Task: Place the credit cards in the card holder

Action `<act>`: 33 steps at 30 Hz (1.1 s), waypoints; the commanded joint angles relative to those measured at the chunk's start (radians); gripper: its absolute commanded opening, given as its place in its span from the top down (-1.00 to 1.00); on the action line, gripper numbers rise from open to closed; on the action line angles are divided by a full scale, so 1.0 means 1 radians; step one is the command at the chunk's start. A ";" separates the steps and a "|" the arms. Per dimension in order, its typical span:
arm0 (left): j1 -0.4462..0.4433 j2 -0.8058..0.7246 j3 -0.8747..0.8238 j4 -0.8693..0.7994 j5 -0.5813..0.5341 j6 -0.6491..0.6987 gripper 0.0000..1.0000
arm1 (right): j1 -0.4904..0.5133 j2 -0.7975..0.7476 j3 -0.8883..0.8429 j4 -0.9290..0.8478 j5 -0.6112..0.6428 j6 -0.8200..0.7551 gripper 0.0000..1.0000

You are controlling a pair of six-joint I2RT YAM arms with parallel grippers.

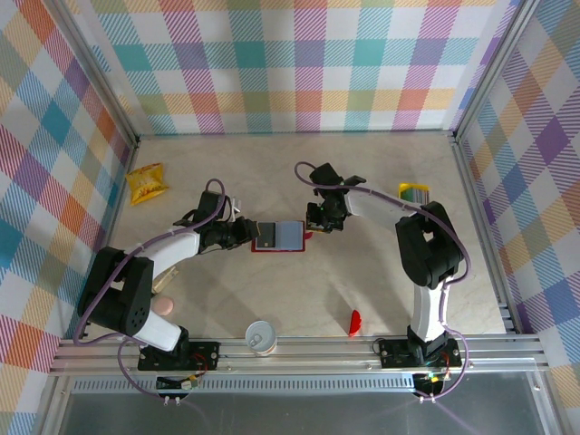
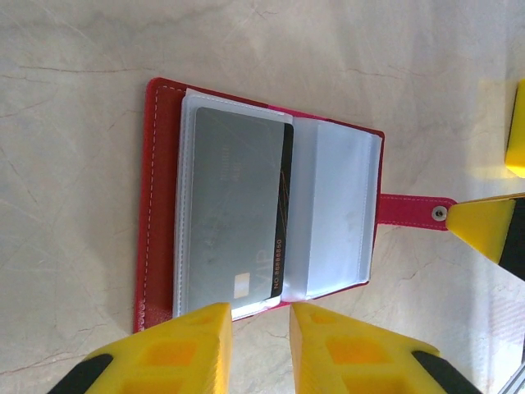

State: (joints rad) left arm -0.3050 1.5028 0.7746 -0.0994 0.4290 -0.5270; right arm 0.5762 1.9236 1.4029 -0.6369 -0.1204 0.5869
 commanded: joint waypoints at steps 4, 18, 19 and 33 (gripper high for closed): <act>0.006 -0.036 -0.010 -0.004 0.017 -0.001 0.50 | -0.010 -0.030 0.002 -0.012 0.024 -0.029 1.00; -0.028 -0.023 0.035 0.087 0.057 -0.032 0.49 | -0.198 -0.127 -0.051 -0.050 -0.085 -0.346 0.47; -0.028 -0.017 0.045 0.074 0.057 -0.034 0.49 | -0.203 -0.140 -0.043 -0.061 -0.090 -0.360 0.24; -0.126 -0.033 -0.083 0.319 -0.001 -0.286 0.48 | -0.168 -0.328 -0.085 -0.006 -0.212 -0.304 -0.22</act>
State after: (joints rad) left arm -0.3935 1.4780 0.7002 0.1173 0.4522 -0.7456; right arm 0.3725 1.5650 1.3689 -0.6975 -0.2745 0.2543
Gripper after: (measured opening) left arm 0.257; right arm 0.612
